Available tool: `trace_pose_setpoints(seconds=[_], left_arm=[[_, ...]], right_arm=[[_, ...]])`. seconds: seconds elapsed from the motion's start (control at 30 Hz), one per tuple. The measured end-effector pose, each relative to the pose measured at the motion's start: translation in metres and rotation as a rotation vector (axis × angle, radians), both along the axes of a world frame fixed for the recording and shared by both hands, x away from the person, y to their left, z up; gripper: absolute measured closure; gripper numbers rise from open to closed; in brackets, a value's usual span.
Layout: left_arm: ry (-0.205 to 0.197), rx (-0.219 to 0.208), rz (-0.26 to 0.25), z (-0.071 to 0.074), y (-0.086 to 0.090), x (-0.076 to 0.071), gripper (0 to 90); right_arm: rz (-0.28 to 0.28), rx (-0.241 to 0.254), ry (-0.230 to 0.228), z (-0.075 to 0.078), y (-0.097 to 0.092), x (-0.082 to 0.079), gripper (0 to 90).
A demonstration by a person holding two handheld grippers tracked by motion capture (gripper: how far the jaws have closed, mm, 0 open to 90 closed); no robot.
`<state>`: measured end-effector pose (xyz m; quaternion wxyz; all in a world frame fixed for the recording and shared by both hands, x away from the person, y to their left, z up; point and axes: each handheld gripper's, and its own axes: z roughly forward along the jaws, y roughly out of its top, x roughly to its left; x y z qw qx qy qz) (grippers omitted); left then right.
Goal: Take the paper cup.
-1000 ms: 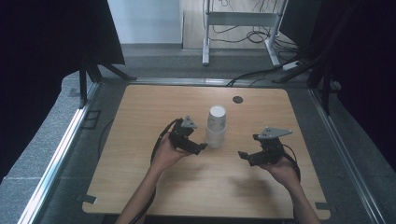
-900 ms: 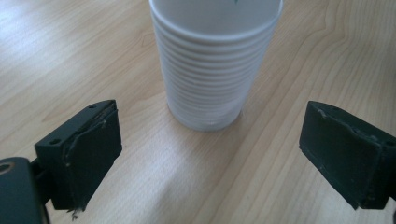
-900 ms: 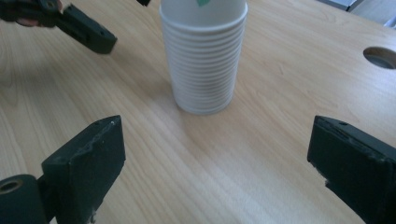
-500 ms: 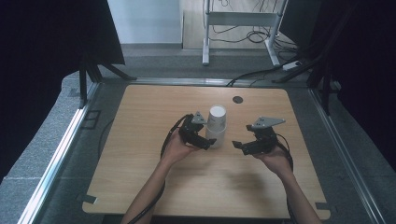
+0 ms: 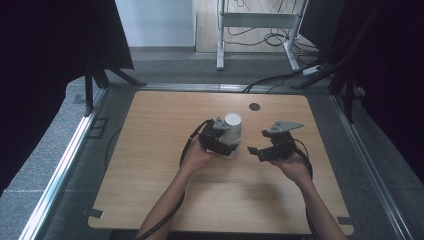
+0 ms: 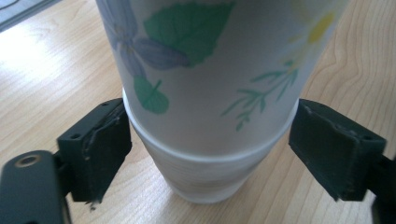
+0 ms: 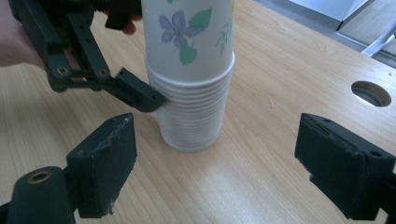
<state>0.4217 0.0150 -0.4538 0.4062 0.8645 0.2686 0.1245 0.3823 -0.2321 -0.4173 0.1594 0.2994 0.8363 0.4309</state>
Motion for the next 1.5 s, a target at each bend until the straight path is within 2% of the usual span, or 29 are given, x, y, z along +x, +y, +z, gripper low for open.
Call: trace_pose_setpoints(seconds=[0.23,0.33,0.43,0.63,0.87,1.17,1.5], left_arm=[[0.001,-0.003,0.003,-0.002,-0.001,0.002,14.5],[-0.001,-0.004,0.003,-0.003,-0.001,0.003,15.6],[0.002,-0.020,0.006,-0.003,-0.001,0.003,16.1],[-0.002,-0.019,0.005,-0.002,-0.002,0.003,18.3],[-0.008,-0.010,0.002,-0.002,-0.001,0.003,18.9],[-0.014,-0.024,0.005,-0.003,-0.001,0.002,19.5],[-0.023,-0.033,0.004,-0.004,0.000,0.002,19.9]], right_arm=[[0.011,0.005,0.007,0.005,0.007,0.008,13.2],[0.019,0.022,0.014,0.009,0.013,0.015,13.3],[0.024,0.029,0.011,0.011,0.017,0.019,13.3],[0.043,0.043,0.007,0.020,0.031,0.029,14.4],[0.053,0.067,0.011,0.031,0.038,0.037,17.1],[0.073,0.063,0.015,0.044,0.051,0.047,23.9],[0.096,0.047,0.017,0.048,0.059,0.052,27.4]])
